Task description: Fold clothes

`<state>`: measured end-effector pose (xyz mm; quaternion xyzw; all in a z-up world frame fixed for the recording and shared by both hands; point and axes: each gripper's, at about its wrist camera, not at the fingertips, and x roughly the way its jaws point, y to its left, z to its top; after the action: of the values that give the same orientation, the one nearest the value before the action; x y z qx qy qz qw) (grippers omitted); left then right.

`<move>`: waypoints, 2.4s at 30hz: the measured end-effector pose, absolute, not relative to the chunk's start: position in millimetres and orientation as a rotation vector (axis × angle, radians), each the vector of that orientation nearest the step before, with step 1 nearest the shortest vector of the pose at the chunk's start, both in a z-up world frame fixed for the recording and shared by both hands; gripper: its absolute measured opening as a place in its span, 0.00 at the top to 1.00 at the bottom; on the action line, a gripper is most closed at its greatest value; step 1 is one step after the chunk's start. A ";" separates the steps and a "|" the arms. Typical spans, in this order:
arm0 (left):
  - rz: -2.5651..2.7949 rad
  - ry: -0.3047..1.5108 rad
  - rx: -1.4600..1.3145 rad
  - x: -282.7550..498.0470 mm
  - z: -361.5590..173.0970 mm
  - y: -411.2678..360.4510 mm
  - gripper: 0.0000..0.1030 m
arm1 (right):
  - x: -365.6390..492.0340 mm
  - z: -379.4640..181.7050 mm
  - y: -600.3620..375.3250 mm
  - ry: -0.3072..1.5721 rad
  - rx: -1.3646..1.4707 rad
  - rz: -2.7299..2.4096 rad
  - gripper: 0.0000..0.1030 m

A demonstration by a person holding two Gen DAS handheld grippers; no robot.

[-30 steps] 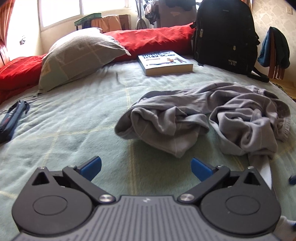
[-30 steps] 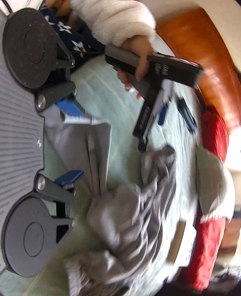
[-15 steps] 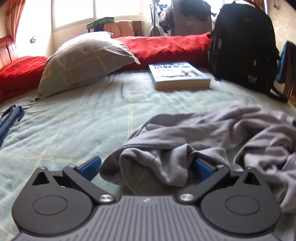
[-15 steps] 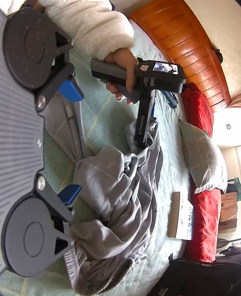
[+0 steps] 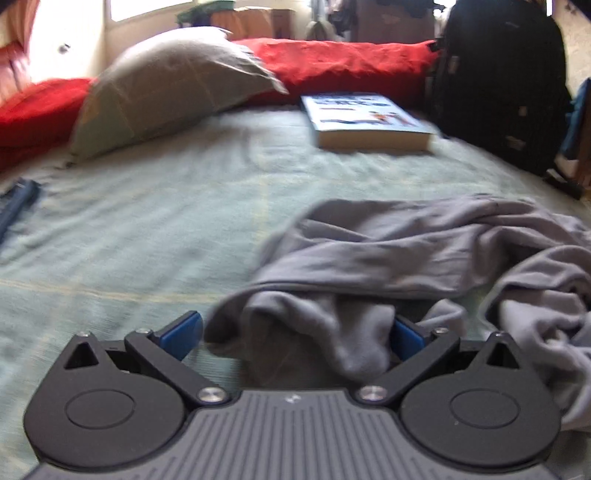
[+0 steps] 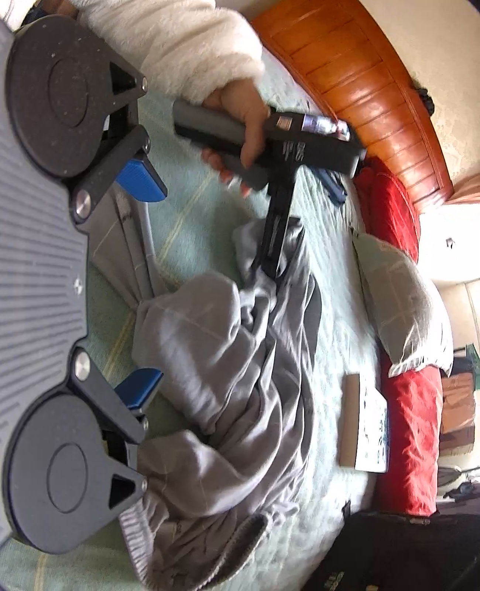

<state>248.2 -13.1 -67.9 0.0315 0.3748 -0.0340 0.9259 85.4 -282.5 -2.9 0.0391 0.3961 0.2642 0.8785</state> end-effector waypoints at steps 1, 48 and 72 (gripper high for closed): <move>-0.032 0.759 0.082 249.1 -64.7 -8.8 0.00 | 85.8 -3.3 -283.8 0.826 0.081 0.541 0.04; 0.377 0.784 0.314 266.1 -48.4 137.7 0.00 | 93.0 -18.1 -313.3 0.824 0.161 0.426 0.00; -0.177 0.840 0.039 303.5 -60.1 52.9 0.00 | 103.1 -8.9 -315.1 0.846 0.184 0.440 0.00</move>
<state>303.5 52.9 -60.1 0.0191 0.4071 -0.0858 0.9092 103.1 -315.1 -8.9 0.0885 0.4065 0.2113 0.8845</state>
